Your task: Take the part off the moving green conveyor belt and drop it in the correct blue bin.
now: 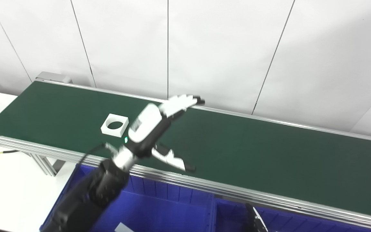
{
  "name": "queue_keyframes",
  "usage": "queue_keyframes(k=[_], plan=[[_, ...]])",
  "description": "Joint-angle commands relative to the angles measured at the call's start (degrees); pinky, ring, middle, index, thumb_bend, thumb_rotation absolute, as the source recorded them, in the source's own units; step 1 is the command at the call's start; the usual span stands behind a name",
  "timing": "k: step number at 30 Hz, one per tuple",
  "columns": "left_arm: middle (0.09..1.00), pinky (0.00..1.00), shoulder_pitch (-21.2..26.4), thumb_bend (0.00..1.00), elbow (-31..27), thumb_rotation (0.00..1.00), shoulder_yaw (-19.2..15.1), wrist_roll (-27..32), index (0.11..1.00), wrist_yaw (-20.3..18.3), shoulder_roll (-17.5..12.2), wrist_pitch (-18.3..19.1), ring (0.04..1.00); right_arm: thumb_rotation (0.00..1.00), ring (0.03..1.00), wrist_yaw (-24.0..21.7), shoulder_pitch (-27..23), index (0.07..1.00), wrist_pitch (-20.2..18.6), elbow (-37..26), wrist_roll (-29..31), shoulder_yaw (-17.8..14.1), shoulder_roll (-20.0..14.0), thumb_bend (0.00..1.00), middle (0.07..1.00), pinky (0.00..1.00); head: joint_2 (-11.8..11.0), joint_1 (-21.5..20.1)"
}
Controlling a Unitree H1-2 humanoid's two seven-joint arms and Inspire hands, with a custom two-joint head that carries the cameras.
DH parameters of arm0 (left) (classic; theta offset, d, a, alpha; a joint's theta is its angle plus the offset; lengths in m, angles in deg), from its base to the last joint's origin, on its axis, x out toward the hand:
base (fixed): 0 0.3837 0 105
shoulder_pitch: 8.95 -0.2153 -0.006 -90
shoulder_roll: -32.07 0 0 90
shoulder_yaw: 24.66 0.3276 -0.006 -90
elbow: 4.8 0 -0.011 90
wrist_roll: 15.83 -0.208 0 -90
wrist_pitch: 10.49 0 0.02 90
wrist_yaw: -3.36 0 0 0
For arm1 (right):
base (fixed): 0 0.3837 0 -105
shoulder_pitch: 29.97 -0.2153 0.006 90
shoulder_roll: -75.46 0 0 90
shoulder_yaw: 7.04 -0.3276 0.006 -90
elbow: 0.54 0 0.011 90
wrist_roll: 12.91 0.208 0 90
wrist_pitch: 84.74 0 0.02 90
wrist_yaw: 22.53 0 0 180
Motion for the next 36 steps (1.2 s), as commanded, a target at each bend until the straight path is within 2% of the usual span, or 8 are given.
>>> queue_keyframes(k=[1,8,11,14,21,27,31,36], plan=[[0.886,0.91,2.66,0.94,0.29,0.56,-0.95,-1.56,0.863,-1.0,-1.5,-0.18,0.903,1.0,0.984,-0.46,-0.56,0.962,1.84,0.07,0.67,-0.15,-0.26,0.88,0.979,1.0,0.04,-0.06],[0.849,0.88,8.44,1.0,8.03,0.41,-0.8,-7.05,0.839,-1.43,-2.81,-0.99,0.86,1.0,0.984,-1.18,-0.93,0.961,1.84,0.82,1.15,-0.68,-0.13,0.89,0.979,1.0,-0.1,-0.05],[0.84,0.88,11.04,1.0,13.22,0.38,-0.24,-9.26,0.833,-0.82,-3.06,-1.23,0.85,1.0,0.985,-1.25,-1.01,0.959,1.84,0.94,1.16,-0.79,-0.13,0.88,0.979,1.0,-0.23,0.0],[0.843,0.88,13.62,1.0,18.8,0.3,0.5,-10.88,0.837,-0.39,-3.36,-1.34,0.856,1.0,0.987,-1.56,-0.96,0.957,1.84,0.91,1.36,-1.01,-0.02,0.89,0.979,1.0,-0.23,-0.04],[0.826,0.83,18.46,1.0,28.52,0.13,4.1,-15.87,0.831,1.66,-3.76,-0.92,0.83,1.0,0.989,-1.78,-0.79,0.957,1.84,0.69,1.34,-1.27,0.11,0.9,0.979,1.0,-0.14,-0.16],[0.815,0.81,21.61,1.0,33.85,0.06,7.98,-19.6,0.829,2.56,-4.16,-0.01,0.82,1.0,0.999,-2.58,-0.54,0.958,1.84,0.45,1.68,-1.62,0.13,0.91,0.985,1.0,-0.12,-0.34],[0.821,0.8,23.7,1.0,35.82,0.01,11.23,-21.6,0.85,-0.8,-4.57,1.75,0.811,1.0,0.999,-2.86,-0.41,0.958,1.84,0.41,1.68,-1.97,0.3,0.9,0.983,1.0,-0.13,-0.34],[0.82,0.79,25.26,1.0,37.15,0.0,13.29,-21.45,0.871,-4.24,-4.66,3.33,0.793,1.0,0.999,-3.35,-0.35,0.957,1.84,0.45,1.72,-2.29,0.49,0.9,0.984,1.0,-0.09,-0.37]])
